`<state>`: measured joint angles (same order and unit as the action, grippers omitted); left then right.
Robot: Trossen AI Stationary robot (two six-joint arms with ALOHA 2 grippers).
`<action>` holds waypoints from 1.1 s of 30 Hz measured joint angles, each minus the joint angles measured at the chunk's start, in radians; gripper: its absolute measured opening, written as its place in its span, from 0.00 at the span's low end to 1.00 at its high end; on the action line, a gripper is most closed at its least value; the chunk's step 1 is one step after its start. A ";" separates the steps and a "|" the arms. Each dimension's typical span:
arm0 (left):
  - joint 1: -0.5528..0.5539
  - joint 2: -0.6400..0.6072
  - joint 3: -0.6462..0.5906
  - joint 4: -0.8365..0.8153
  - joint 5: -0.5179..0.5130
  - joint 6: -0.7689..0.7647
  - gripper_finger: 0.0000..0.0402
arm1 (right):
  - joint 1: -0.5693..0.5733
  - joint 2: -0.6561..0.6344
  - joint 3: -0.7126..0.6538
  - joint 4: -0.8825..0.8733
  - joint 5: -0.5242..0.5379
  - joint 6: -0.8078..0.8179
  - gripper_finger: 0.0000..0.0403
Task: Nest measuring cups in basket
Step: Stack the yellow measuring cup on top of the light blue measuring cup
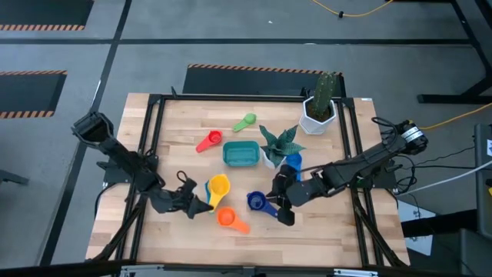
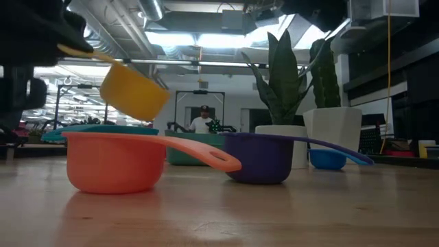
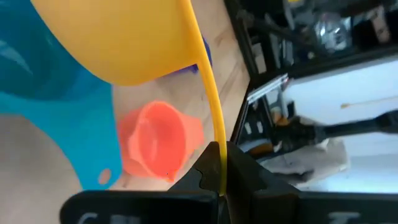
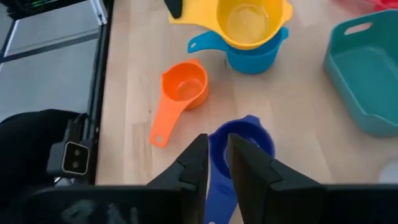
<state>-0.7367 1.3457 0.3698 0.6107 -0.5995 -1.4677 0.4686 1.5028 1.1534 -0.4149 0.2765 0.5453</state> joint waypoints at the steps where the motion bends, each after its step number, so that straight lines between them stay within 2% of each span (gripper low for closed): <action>1: 0.000 0.000 -0.019 0.027 -0.012 -0.005 0.00 | 0.002 0.000 0.000 0.000 0.007 0.000 0.16; 5: -0.013 0.000 -0.068 0.087 -0.020 -0.041 0.00 | 0.007 0.000 0.000 0.000 0.010 -0.002 0.16; 28: 0.023 0.000 -0.071 0.071 0.019 -0.048 0.03 | 0.007 0.001 0.000 -0.001 0.011 -0.006 0.16; 33: 0.038 0.000 -0.071 0.070 0.064 -0.049 0.03 | 0.007 0.001 0.000 -0.001 0.011 -0.006 0.16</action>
<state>-0.6982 1.3457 0.2985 0.6811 -0.5356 -1.5164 0.4755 1.5036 1.1534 -0.4160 0.2878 0.5396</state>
